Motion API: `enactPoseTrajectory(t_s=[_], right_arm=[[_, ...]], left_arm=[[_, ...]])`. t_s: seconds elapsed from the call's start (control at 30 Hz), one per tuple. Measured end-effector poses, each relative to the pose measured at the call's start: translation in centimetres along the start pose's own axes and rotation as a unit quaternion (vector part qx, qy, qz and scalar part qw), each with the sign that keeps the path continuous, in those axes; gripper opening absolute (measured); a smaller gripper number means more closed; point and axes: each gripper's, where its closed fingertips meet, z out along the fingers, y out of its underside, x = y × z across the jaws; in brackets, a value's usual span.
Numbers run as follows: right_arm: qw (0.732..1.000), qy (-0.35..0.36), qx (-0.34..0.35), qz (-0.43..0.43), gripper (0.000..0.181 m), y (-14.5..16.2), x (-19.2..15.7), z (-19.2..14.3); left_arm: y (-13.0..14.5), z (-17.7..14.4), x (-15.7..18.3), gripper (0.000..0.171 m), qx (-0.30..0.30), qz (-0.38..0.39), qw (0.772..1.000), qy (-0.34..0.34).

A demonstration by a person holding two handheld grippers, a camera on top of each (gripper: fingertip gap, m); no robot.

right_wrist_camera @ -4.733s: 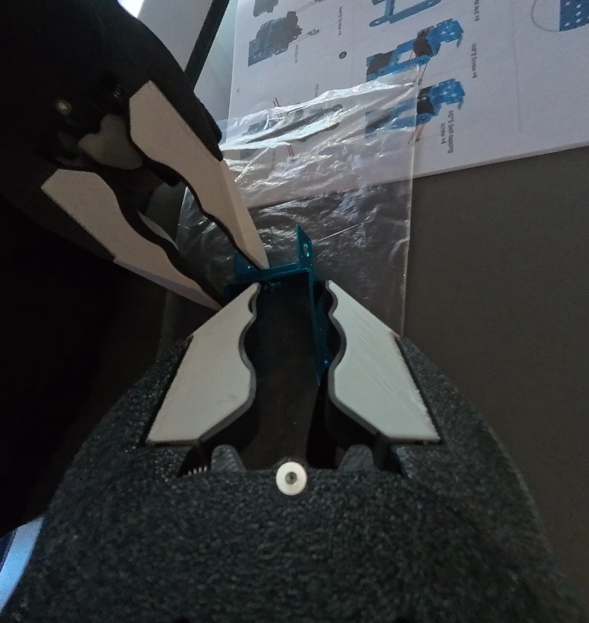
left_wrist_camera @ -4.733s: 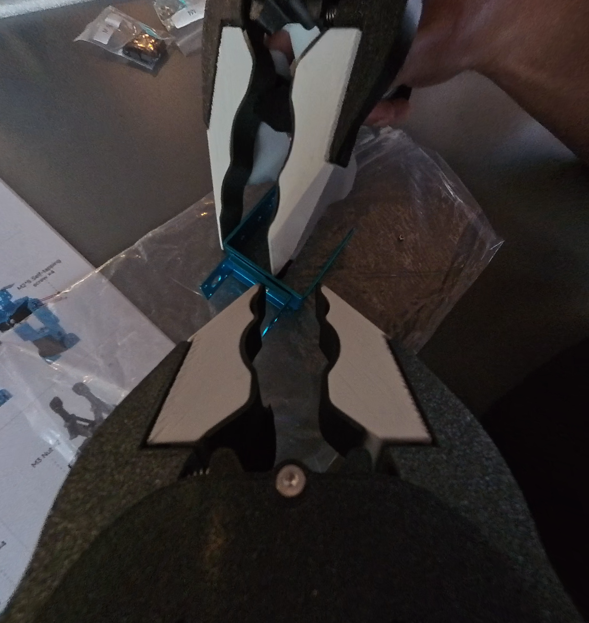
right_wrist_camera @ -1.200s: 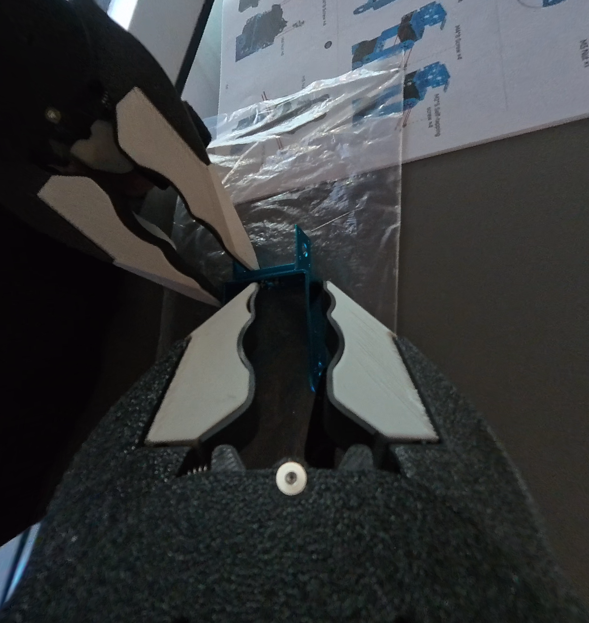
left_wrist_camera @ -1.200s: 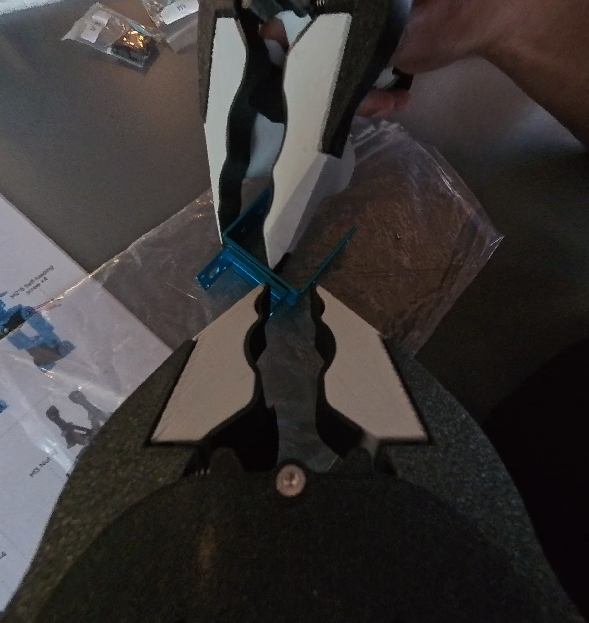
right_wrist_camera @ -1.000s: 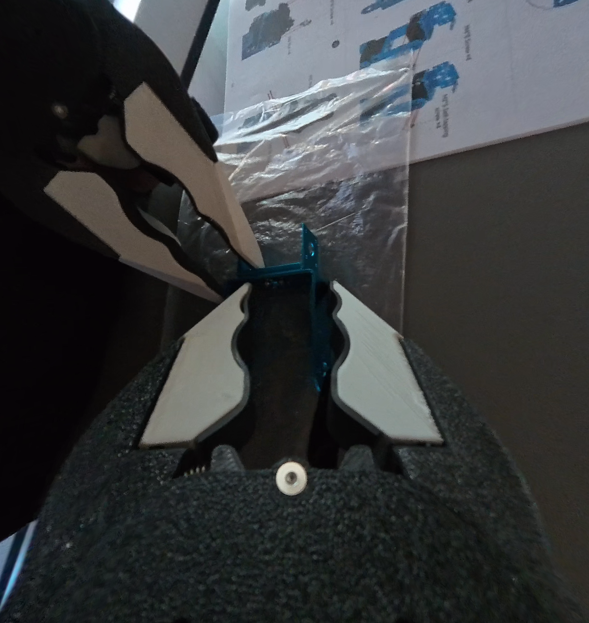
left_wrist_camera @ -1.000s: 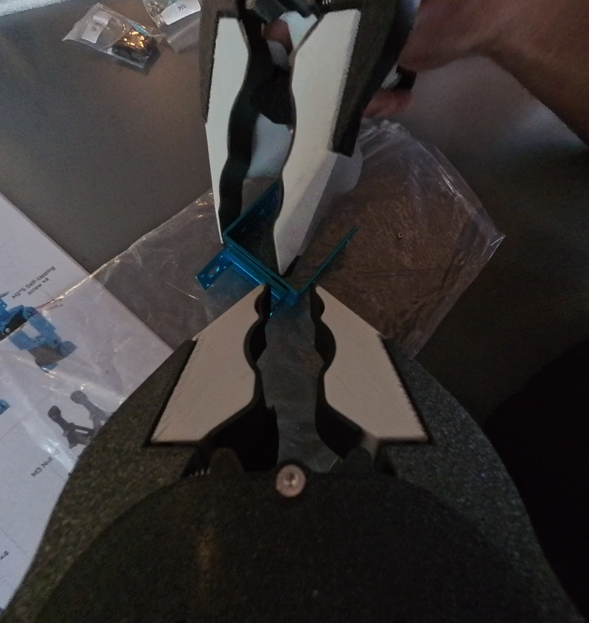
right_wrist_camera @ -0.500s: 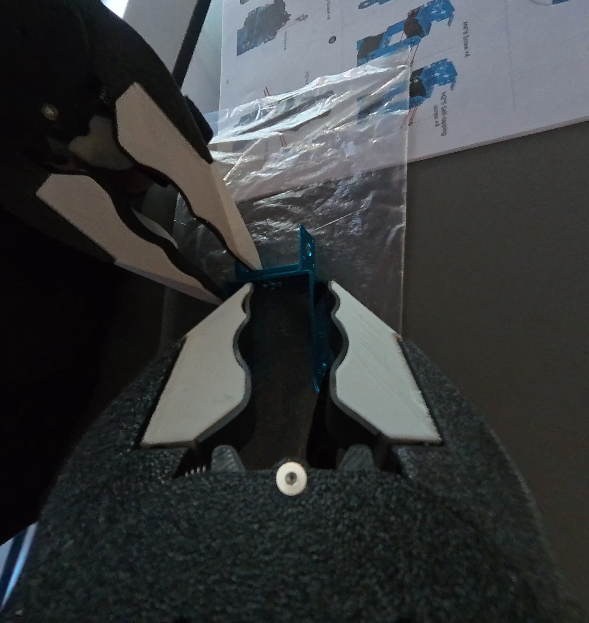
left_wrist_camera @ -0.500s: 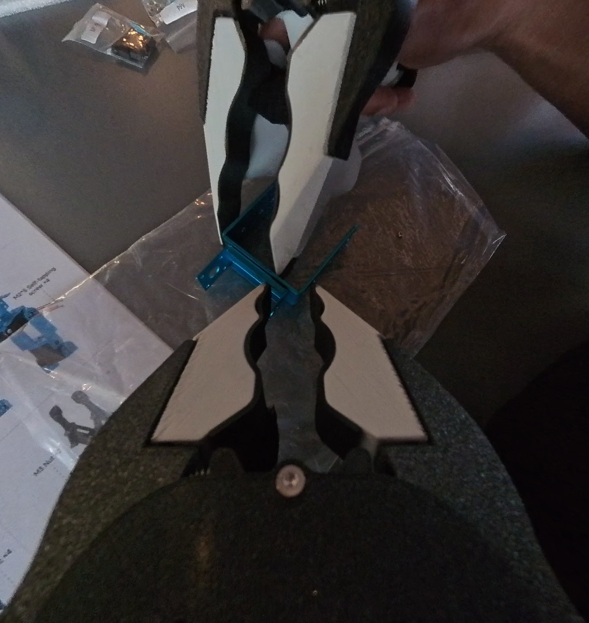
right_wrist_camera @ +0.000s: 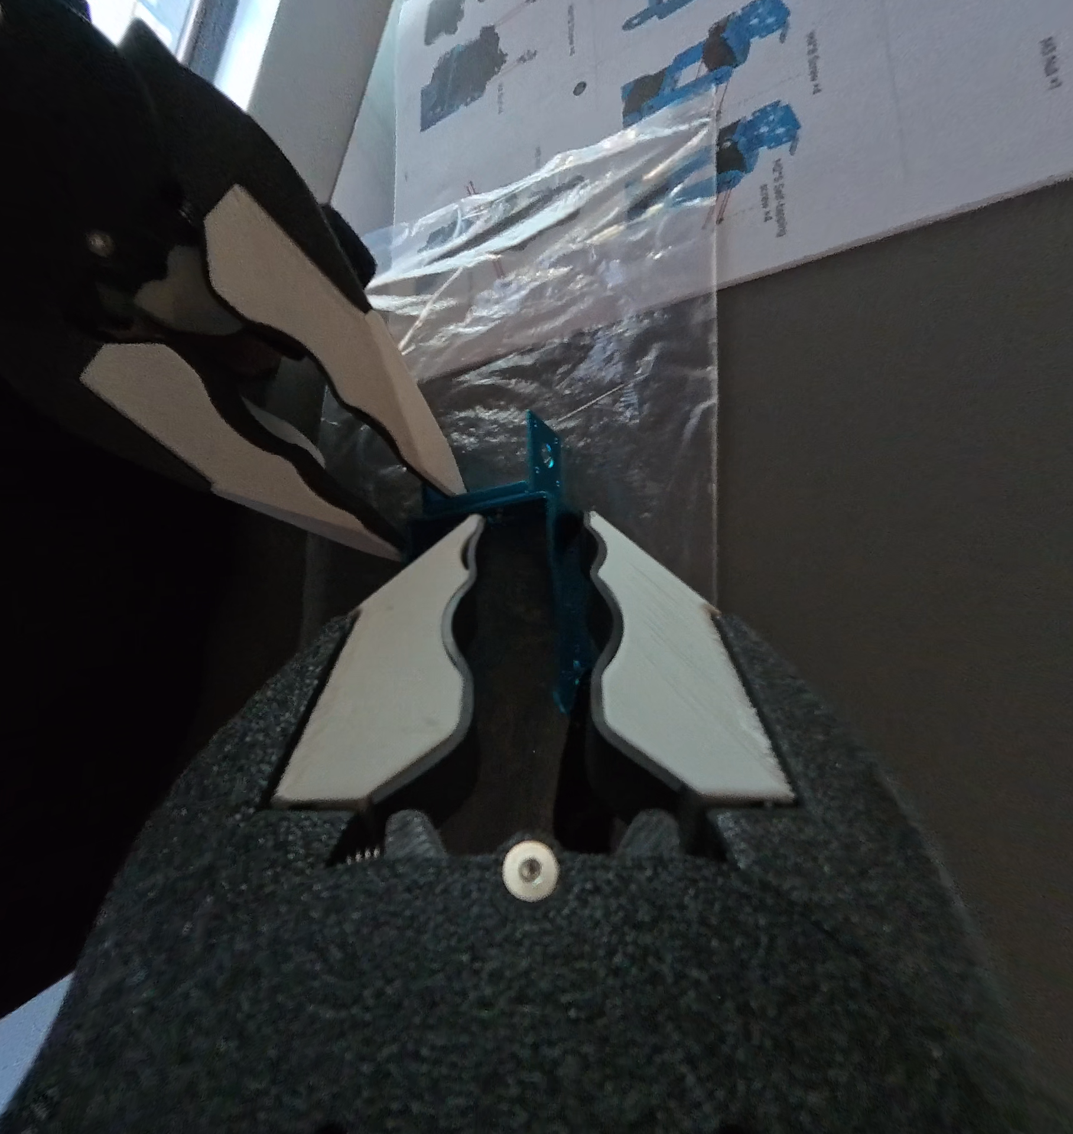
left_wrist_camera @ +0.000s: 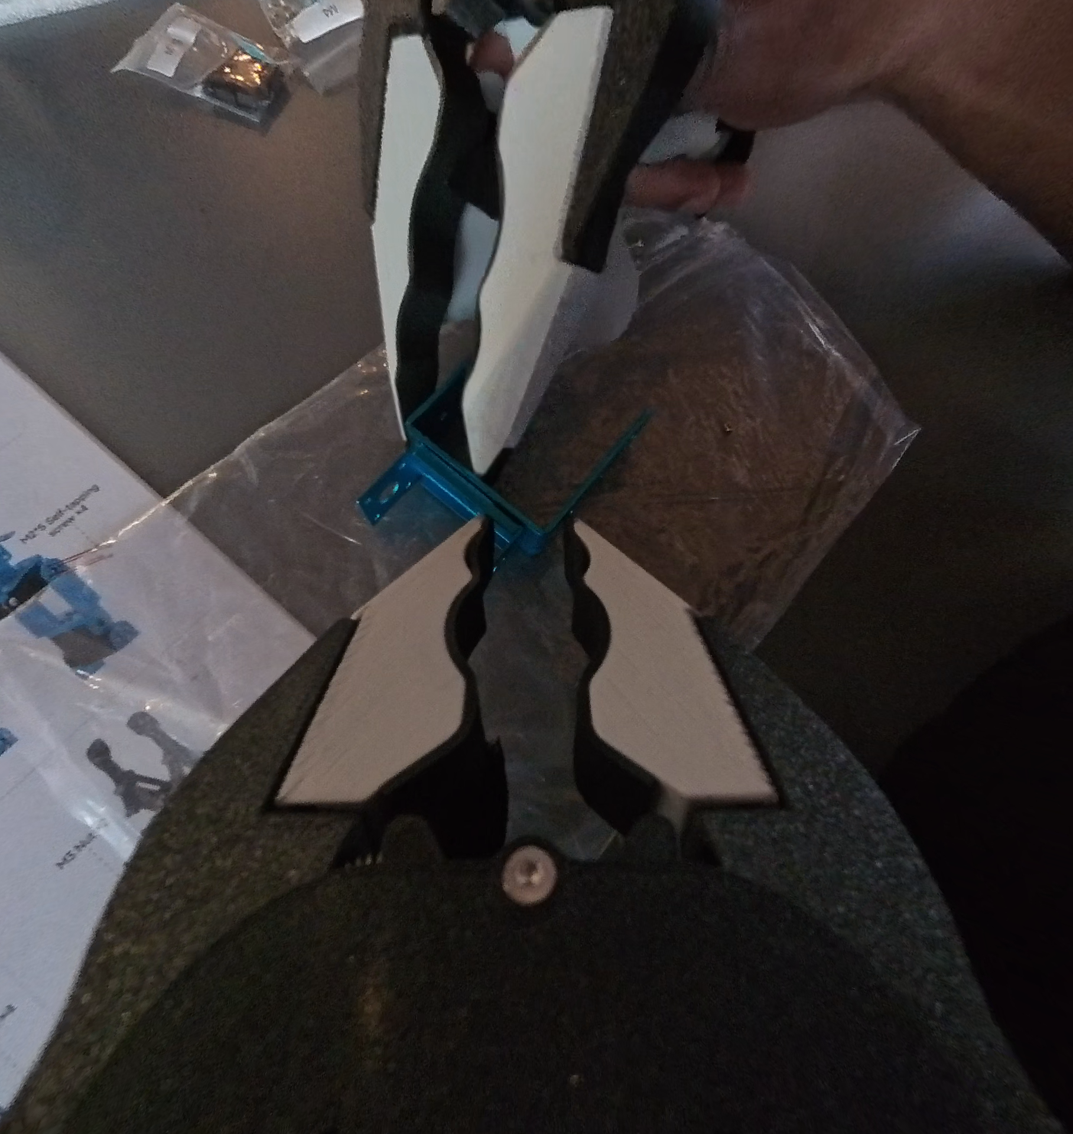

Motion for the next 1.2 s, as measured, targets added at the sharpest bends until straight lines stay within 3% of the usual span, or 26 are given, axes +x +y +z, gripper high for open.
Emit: enactPoseTrajectory(t_s=[0.17,0.37,0.53,0.7,0.77,0.87,0.97,1.1,1.2], right_arm=[[1.000,0.006,-0.009,-0.025,0.044,0.19,-0.53,0.07],[1.000,0.004,0.000,0.001,0.030,-0.02,0.10,-0.15],[1.000,0.009,-0.010,-0.024,0.042,0.23,-0.39,-0.01],[1.000,0.012,-0.003,0.000,0.029,-0.05,0.22,-0.26],[1.000,-0.004,0.003,0.009,0.030,0.08,0.12,-0.31],[1.000,0.005,-0.010,-0.018,0.044,0.28,-0.44,-0.15],[0.999,0.029,-0.019,-0.030,0.038,0.27,-0.06,-0.07],[1.000,0.002,-0.002,0.005,0.030,0.13,0.14,-0.32],[1.000,-0.004,-0.003,-0.004,0.041,0.21,-0.34,-0.19]], left_arm=[[-0.03,0.06,0.07,0.021,0.000,0.001,1.000,0.001],[-0.05,0.06,-0.01,0.021,0.001,0.002,1.000,0.001],[-0.05,0.11,0.08,0.021,0.001,0.003,1.000,0.003],[-0.09,0.13,-0.07,0.021,0.001,0.004,1.000,0.002],[-0.11,0.17,-0.03,0.021,0.002,0.003,1.000,0.004],[-0.13,0.24,0.06,0.021,0.000,0.006,1.000,0.004],[-0.15,0.26,0.02,0.021,0.000,0.004,1.000,0.004],[-0.14,0.26,0.04,0.021,0.001,0.005,1.000,0.003],[-0.13,0.27,0.09,0.021,0.001,0.005,1.000,0.003]])
